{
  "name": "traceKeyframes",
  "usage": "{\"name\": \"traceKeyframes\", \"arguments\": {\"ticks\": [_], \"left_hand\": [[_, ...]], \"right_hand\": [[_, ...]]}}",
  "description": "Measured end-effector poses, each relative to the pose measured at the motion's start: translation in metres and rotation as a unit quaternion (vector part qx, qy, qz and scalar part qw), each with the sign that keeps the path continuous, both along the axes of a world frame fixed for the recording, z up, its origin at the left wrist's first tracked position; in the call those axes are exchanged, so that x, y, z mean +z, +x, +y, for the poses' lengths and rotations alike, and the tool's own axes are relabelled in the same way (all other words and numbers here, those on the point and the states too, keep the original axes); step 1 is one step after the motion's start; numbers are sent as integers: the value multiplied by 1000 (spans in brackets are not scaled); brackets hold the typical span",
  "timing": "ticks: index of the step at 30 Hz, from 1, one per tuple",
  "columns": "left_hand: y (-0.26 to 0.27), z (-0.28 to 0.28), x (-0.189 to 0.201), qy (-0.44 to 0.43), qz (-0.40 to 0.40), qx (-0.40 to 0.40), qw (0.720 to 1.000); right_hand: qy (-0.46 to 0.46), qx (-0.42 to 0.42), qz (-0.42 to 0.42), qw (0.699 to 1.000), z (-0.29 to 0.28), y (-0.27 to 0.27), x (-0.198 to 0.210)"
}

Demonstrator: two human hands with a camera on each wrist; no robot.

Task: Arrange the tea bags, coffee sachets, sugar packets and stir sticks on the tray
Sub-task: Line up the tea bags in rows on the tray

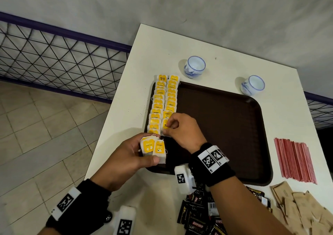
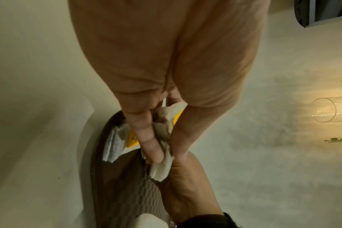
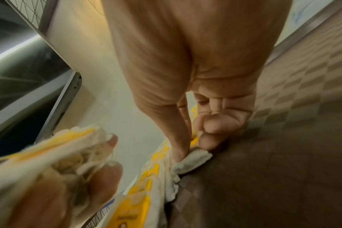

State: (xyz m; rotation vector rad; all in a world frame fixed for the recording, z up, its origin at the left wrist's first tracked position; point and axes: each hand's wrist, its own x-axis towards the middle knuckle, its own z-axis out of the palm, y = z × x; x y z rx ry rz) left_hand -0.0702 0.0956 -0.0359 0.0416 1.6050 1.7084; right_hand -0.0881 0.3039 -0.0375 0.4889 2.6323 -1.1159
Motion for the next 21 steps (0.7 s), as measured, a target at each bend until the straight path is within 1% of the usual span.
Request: {"name": "traceKeyframes", "arguments": {"ticks": [3,4,5,7,9,12,17,21], "left_hand": [[-1,0,1,3,2,3,1000],[-1,0,2,4,3,4,1000],[-1,-1,2,4,4,5,1000],[-2,0,2,7,4,8,1000],[-3,1,3,12,4,12,1000],[-3,4,5,18,7,19,1000],[-2,8,5,10,12,26,1000],[-3,8,7,22,10,31,999]], "right_hand": [[10,-12,30,999,0,5,9],[-23,-24,41,999,0,9,15],[-85,-40,41,995,0,13,21],[-215,-55,-1,975,0,22,33],[-272,-32,-47,961,-1,32,38],[-292,-8,-56,955,-3,42,35],[-327,-26,-27,944,-4,51,35],[-374,-37,-41,926,-3,53,37]]}}
